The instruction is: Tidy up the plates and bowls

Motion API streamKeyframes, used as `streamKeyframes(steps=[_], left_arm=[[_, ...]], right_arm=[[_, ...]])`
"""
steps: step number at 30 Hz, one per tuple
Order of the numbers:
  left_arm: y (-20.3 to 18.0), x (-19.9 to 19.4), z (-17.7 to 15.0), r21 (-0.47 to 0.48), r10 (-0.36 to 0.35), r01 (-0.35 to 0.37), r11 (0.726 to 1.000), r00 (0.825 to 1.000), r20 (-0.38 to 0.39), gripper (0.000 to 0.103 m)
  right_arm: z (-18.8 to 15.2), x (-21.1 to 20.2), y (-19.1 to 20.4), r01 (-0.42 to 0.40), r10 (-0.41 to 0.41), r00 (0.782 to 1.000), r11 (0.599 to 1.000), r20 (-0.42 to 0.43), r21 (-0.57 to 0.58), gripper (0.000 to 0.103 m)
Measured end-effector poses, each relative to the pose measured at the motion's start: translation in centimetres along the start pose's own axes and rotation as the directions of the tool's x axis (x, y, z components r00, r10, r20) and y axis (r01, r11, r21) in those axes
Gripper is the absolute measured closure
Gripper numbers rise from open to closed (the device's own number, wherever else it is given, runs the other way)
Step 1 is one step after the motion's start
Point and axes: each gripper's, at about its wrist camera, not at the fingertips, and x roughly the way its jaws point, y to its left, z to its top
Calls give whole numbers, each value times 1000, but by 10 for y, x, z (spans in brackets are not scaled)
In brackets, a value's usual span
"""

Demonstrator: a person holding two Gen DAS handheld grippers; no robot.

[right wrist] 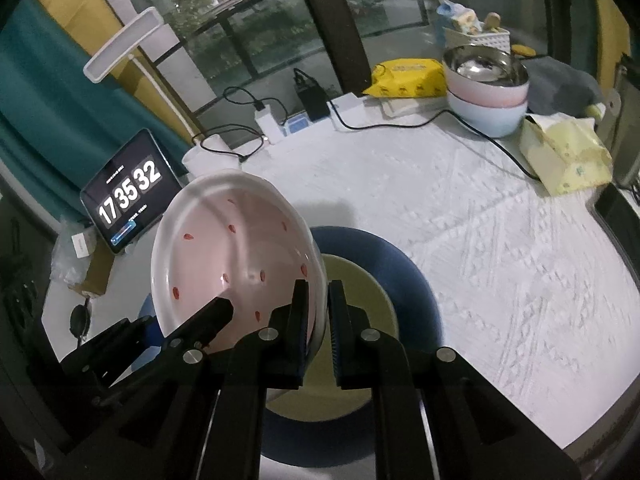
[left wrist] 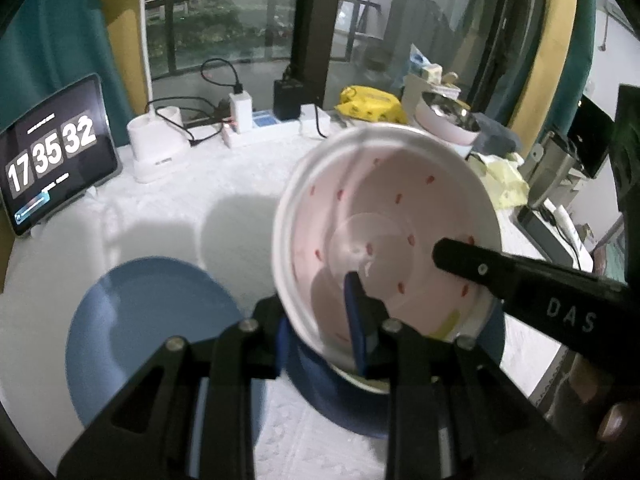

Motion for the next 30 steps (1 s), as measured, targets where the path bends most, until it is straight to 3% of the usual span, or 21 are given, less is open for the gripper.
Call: streamKeyframes(steps=[14,30], left_arm=[[-19,9,-14,32,19,-18,999,999,-36,78],[-26,14,-21,63,52,-50,997,998,-42,78]], right_arm=[[-12,4,-17,7,-7,999,1000,-38,-22,92],[-21,7,-11,61,-67,997,991,-46,-117,91]])
